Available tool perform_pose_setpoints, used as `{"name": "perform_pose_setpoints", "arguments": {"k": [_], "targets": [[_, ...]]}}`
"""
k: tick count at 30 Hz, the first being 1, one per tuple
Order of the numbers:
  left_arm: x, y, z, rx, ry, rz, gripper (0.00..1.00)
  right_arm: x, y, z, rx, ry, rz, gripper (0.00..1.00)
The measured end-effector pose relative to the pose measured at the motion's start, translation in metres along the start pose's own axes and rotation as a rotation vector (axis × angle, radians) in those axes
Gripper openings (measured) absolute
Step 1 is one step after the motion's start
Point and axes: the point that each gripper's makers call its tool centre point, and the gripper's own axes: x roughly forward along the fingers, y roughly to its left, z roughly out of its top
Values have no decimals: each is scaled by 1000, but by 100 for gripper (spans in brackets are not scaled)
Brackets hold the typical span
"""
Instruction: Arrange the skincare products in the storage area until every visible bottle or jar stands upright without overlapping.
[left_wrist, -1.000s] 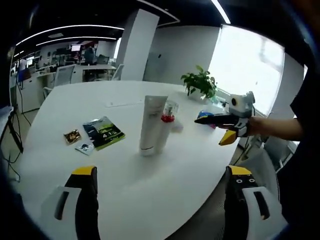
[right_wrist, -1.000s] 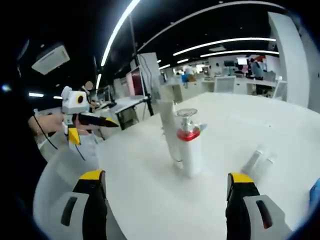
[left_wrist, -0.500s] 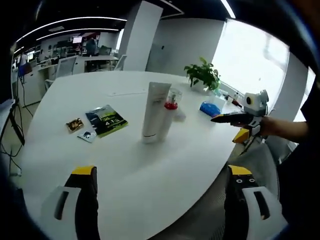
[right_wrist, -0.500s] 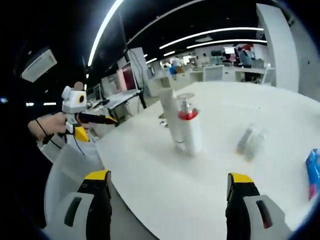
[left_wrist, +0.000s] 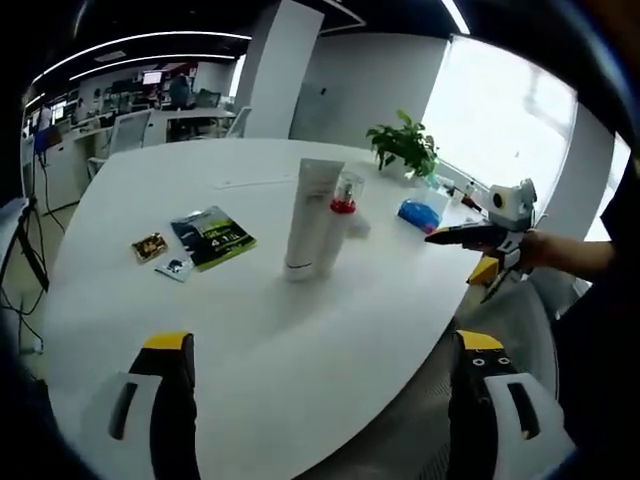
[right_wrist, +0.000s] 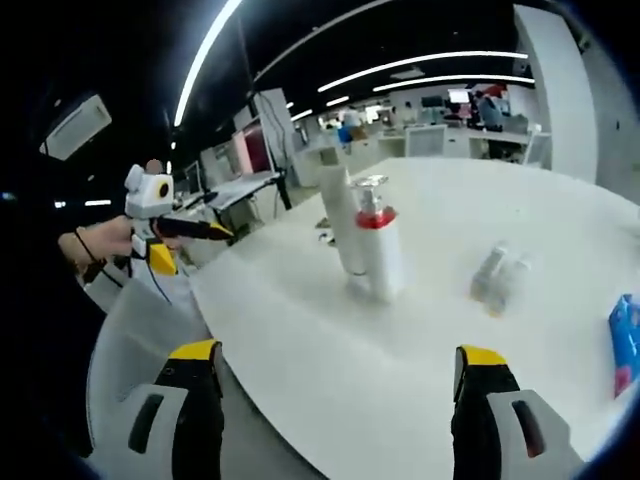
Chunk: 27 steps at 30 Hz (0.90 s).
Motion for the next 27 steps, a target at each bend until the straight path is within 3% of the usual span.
{"name": "perform_pose_setpoints", "arguments": {"k": [5, 10, 15, 17, 22, 27], "targets": [[5, -1, 2, 3, 4, -11, 99, 0, -8, 3, 16, -19, -17, 99], [9, -2, 1, 11, 22, -17, 99, 0, -12, 2, -12, 19, -41, 96], [14, 3, 1, 10, 40, -23, 99, 3, -24, 8, 34, 39, -53, 93], [16, 5, 5, 4, 30, -23, 99, 4, -31, 4, 53, 70, -65, 90], [21, 6, 9, 3, 25, -26, 99, 7, -47, 7, 67, 76, -95, 82], [23, 7, 4, -9, 35, -29, 99, 12, -64, 6, 104, 102, -132, 73]]}}
